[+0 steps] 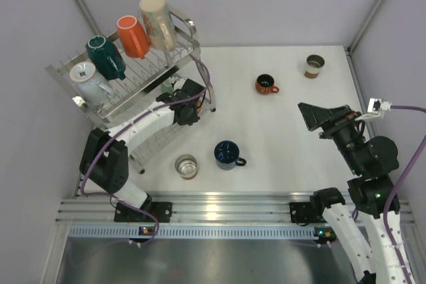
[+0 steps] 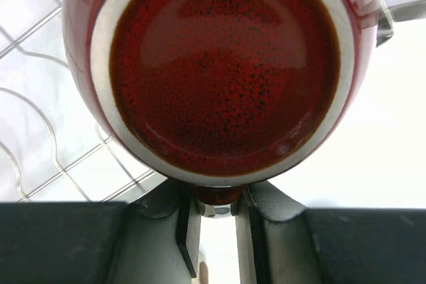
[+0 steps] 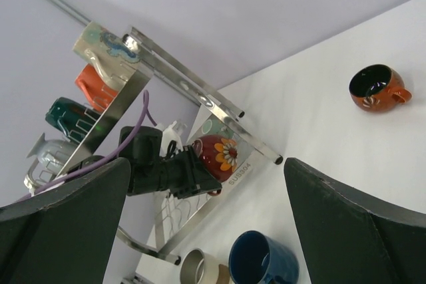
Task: Load the cups into the dish rack
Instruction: Place the cup upside down on the dish rack
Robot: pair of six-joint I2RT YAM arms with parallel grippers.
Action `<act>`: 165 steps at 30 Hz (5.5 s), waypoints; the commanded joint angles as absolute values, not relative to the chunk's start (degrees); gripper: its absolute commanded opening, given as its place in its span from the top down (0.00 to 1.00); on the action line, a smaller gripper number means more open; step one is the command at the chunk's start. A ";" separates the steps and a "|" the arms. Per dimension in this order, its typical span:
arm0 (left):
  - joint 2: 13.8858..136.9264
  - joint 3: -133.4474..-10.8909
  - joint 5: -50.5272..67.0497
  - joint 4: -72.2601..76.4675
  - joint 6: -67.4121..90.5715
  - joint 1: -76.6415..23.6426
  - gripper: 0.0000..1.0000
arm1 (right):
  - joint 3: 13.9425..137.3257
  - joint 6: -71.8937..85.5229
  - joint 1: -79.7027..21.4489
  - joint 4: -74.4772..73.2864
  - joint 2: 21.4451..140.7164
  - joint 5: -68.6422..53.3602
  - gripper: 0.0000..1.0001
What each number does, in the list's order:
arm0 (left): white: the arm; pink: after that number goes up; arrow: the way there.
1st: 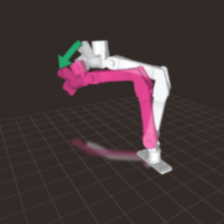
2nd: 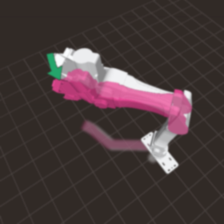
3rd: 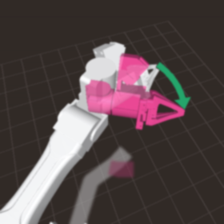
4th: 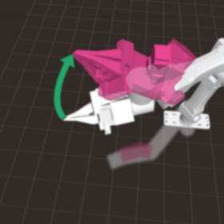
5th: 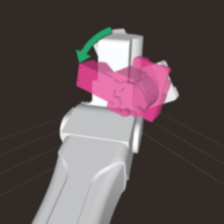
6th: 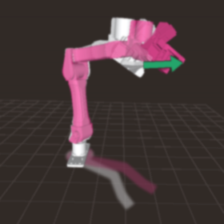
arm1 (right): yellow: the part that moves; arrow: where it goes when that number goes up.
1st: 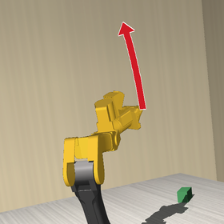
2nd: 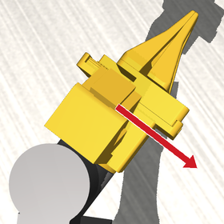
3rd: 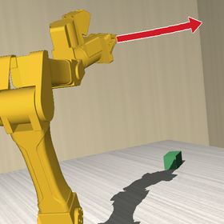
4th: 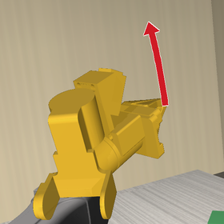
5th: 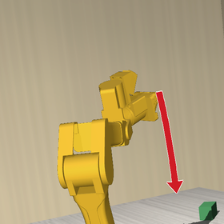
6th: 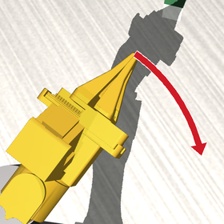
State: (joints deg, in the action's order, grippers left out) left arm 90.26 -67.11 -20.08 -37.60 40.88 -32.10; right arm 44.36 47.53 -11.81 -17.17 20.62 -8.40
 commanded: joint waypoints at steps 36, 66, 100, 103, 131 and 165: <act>95.27 -72.94 -20.57 -37.18 41.92 -26.02 0.78 | 45.26 46.32 -11.43 -15.65 19.51 -9.05 0.01; 95.80 -77.61 -13.62 -37.09 41.66 -25.84 0.61 | 45.53 46.32 -11.43 -15.56 19.86 -9.40 0.01; 88.94 -76.99 -7.73 -32.35 34.55 -26.98 0.54 | 43.95 44.65 -11.43 -17.93 22.41 -9.05 0.01; 88.86 -76.73 -8.78 -30.85 33.75 -26.89 0.53 | 43.59 44.56 -11.43 -18.19 22.41 -8.88 0.00; 81.57 -70.31 -10.11 -30.94 30.85 -27.25 0.50 | 44.30 43.07 -11.43 -19.95 23.03 -8.44 0.01; 80.95 -65.48 -4.22 -27.95 38.93 -27.33 0.58 | 45.88 42.10 -11.42 -20.92 22.68 -8.79 0.01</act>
